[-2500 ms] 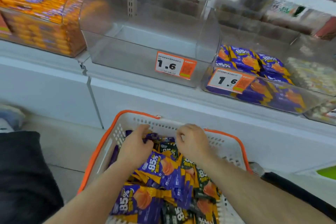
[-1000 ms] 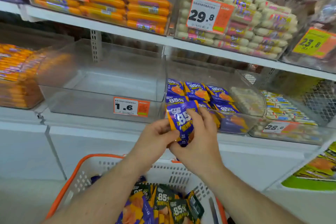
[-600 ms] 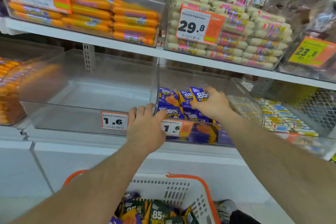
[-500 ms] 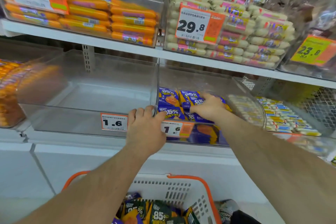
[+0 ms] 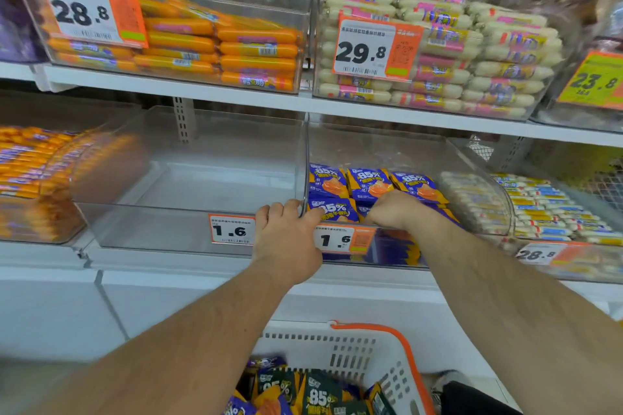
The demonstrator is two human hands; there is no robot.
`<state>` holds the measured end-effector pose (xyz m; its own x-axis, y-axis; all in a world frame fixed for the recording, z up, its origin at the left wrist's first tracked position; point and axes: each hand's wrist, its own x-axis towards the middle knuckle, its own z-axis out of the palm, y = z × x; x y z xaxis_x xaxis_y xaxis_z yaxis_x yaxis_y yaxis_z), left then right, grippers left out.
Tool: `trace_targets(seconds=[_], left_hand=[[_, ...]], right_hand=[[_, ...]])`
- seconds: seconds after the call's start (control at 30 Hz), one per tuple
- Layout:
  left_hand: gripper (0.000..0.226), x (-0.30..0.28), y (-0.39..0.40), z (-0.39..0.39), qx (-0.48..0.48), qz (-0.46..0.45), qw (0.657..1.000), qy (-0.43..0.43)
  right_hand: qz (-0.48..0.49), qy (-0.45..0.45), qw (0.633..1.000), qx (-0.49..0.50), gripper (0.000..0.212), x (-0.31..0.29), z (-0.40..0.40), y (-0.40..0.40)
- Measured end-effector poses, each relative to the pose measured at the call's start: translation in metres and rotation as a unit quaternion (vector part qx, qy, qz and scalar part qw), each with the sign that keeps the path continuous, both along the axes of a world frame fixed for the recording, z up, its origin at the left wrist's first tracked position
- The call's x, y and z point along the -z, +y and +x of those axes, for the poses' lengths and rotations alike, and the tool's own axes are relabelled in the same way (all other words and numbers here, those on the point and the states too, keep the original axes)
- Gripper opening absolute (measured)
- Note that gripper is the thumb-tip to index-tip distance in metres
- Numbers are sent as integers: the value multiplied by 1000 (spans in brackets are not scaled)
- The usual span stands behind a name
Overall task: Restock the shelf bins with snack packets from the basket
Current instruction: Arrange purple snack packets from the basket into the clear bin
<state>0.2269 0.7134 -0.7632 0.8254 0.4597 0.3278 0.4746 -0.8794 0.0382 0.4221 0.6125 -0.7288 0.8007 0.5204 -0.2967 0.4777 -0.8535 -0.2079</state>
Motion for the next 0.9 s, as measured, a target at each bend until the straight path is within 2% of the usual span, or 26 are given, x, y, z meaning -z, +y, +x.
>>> trace_targets(seconds=[0.1, 0.17, 0.3, 0.5, 0.67, 0.77, 0.9], left_hand=[[62, 0, 1, 0, -2, 2, 1000, -1], [62, 0, 0, 0, -4, 3, 1000, 1], [63, -2, 0, 1, -7, 0, 1000, 16], [70, -3, 1, 0, -2, -7, 1000, 29], [79, -5, 2, -1, 1, -16, 998, 59], [87, -12, 4, -3, 20, -43, 995, 84], [93, -19, 12, -23, 116, -91, 984, 102]], right_hand=[[33, -23, 999, 17, 19, 0, -4, -3], [24, -52, 998, 20, 20, -2, -7, -5], [36, -53, 997, 33, 20, -3, -10, -6], [69, -78, 993, 53, 36, -1, -11, -4], [102, -112, 987, 62, 14, -11, -28, -9], [181, -231, 955, 47, 13, -10, -35, -15], [249, -424, 868, -62, 15, -1, -49, -21]])
